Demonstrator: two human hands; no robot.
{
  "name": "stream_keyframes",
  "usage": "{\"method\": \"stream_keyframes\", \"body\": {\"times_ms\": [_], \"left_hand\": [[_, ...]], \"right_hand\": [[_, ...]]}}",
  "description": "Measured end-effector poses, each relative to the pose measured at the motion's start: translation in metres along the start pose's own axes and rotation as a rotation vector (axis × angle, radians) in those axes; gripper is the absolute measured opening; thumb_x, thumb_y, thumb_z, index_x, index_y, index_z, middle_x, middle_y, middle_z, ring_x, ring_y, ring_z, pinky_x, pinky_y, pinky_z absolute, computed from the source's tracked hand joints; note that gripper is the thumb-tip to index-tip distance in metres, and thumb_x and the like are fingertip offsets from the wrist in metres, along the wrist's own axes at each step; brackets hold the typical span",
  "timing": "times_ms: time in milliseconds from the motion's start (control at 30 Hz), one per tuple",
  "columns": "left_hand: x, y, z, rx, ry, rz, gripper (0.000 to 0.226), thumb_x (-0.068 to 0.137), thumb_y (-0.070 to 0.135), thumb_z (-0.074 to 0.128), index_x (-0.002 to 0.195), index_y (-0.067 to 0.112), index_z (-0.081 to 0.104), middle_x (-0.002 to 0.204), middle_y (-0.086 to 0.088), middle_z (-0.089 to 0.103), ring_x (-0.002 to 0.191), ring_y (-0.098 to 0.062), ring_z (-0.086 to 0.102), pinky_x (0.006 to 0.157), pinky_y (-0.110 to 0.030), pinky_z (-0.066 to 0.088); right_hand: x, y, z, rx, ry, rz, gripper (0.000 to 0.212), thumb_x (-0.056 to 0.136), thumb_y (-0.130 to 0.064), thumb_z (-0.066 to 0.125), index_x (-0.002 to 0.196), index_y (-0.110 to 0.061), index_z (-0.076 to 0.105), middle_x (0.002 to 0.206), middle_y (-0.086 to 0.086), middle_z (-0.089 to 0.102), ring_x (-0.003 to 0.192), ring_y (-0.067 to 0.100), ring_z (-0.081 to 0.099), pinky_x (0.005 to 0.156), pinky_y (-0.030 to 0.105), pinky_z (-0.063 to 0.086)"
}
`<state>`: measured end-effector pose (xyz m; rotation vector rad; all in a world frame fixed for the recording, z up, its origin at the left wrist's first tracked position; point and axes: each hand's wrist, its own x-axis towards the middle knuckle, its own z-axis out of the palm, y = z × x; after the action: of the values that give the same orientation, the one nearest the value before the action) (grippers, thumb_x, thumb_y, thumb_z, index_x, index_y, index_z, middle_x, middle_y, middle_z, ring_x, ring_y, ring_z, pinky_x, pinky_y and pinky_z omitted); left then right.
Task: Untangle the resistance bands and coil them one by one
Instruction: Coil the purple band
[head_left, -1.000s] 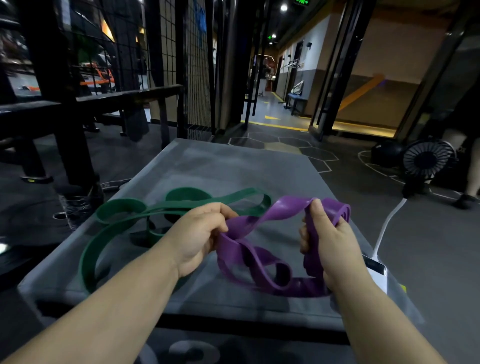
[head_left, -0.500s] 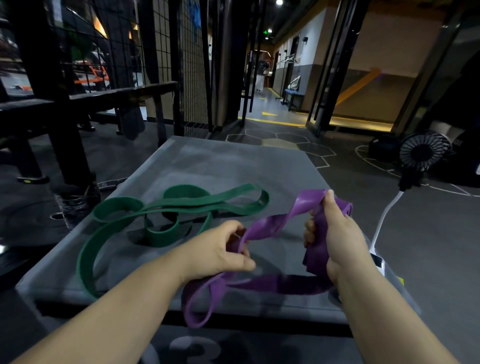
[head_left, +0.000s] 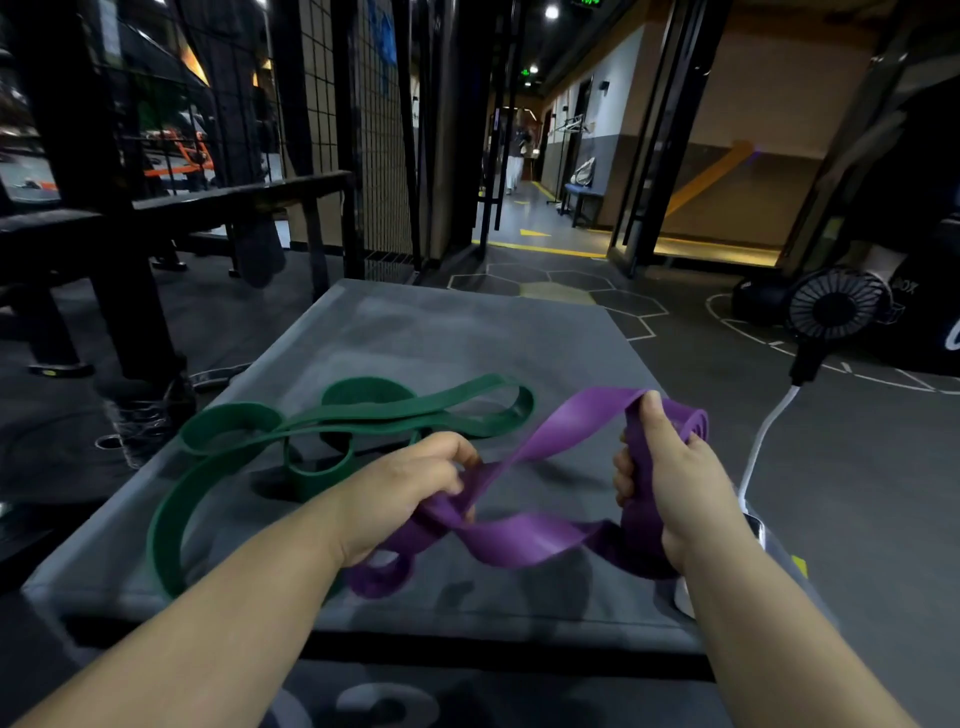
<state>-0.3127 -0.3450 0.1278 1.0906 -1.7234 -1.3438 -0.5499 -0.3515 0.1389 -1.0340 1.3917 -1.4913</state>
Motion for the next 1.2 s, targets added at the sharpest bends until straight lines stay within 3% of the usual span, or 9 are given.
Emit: {"method": "stream_keyframes", "body": {"times_ms": [100,233,333,433,567,700,800,933,1200], "left_hand": [[0.000,-0.002,-0.001,0.123,0.029,0.025,0.047,0.057,0.053,0.071,0.087,0.021,0.057,0.067,0.007,0.058,0.064,-0.006,0.049,0.064,-0.025,0.041],[0.004,-0.004,-0.004,0.455,0.059,0.074,0.029,0.068,0.047,0.064,0.086,0.024,0.062,0.090,0.006,0.064,0.076,0.002,0.056,0.079,-0.024,0.047],[0.004,-0.004,-0.008,0.526,0.103,0.080,0.053,0.068,0.053,0.050,0.089,0.008,0.070,0.103,0.001,0.063,0.095,-0.009,0.059,0.090,-0.031,0.046],[0.004,-0.005,-0.012,0.343,0.081,0.049,0.017,0.089,0.019,0.059,0.104,0.023,0.067,0.097,0.000,0.073,0.094,-0.017,0.068,0.084,-0.031,0.053],[0.005,0.000,-0.017,0.052,0.142,0.121,0.029,0.092,-0.012,0.043,0.103,0.011,0.056,0.082,0.004,0.072,0.083,-0.005,0.066,0.078,-0.020,0.046],[0.004,0.004,-0.017,-0.144,0.206,0.156,0.038,0.074,0.017,0.054,0.111,0.020,0.045,0.070,0.007,0.060,0.071,-0.007,0.055,0.076,-0.027,0.041],[0.003,0.003,-0.015,-0.073,0.154,0.145,0.040,0.086,0.025,0.066,0.112,0.030,0.036,0.077,0.015,0.060,0.077,-0.002,0.057,0.078,-0.023,0.045],[0.002,0.007,-0.017,0.129,0.296,0.214,0.006,0.100,0.028,0.045,0.102,0.030,0.050,0.083,0.015,0.059,0.072,0.001,0.055,0.072,-0.017,0.042],[0.004,0.001,-0.023,-0.125,0.244,0.122,0.023,0.097,0.021,0.052,0.084,0.019,0.071,0.083,0.000,0.069,0.076,-0.013,0.062,0.079,-0.032,0.048]], "right_hand": [[-0.002,0.001,0.001,-0.047,-0.026,0.004,0.046,0.092,-0.055,0.053,0.072,-0.014,0.059,0.058,0.007,0.053,0.055,0.023,0.046,0.059,0.037,0.041],[-0.005,0.003,0.003,-0.108,-0.067,0.012,0.049,0.091,-0.056,0.054,0.073,-0.011,0.060,0.058,0.009,0.056,0.053,0.022,0.048,0.061,0.038,0.044],[-0.007,0.006,0.004,-0.133,-0.118,0.036,0.052,0.091,-0.057,0.052,0.072,-0.009,0.060,0.058,0.010,0.055,0.053,0.023,0.049,0.062,0.038,0.044],[-0.008,0.009,0.005,-0.089,-0.222,0.097,0.050,0.091,-0.055,0.053,0.074,-0.008,0.057,0.058,0.009,0.053,0.049,0.022,0.045,0.054,0.033,0.041],[-0.011,0.012,0.006,-0.018,-0.398,0.183,0.050,0.080,-0.059,0.058,0.073,-0.010,0.051,0.057,0.009,0.048,0.046,0.020,0.040,0.049,0.028,0.034],[-0.016,0.011,0.008,0.076,-0.574,0.249,0.049,0.076,-0.058,0.063,0.069,-0.010,0.052,0.057,0.009,0.045,0.045,0.020,0.038,0.050,0.028,0.034],[-0.020,0.013,0.007,0.088,-0.757,0.272,0.053,0.075,-0.058,0.068,0.075,-0.008,0.052,0.057,0.009,0.047,0.044,0.020,0.041,0.051,0.028,0.039],[-0.023,0.019,0.002,0.123,-1.061,0.275,0.051,0.075,-0.055,0.075,0.080,-0.007,0.059,0.060,0.011,0.053,0.049,0.020,0.049,0.055,0.030,0.041],[-0.031,0.013,0.003,0.307,-1.456,0.250,0.035,0.089,-0.041,0.055,0.089,-0.006,0.055,0.059,0.000,0.052,0.048,0.015,0.049,0.056,0.032,0.034]]}}
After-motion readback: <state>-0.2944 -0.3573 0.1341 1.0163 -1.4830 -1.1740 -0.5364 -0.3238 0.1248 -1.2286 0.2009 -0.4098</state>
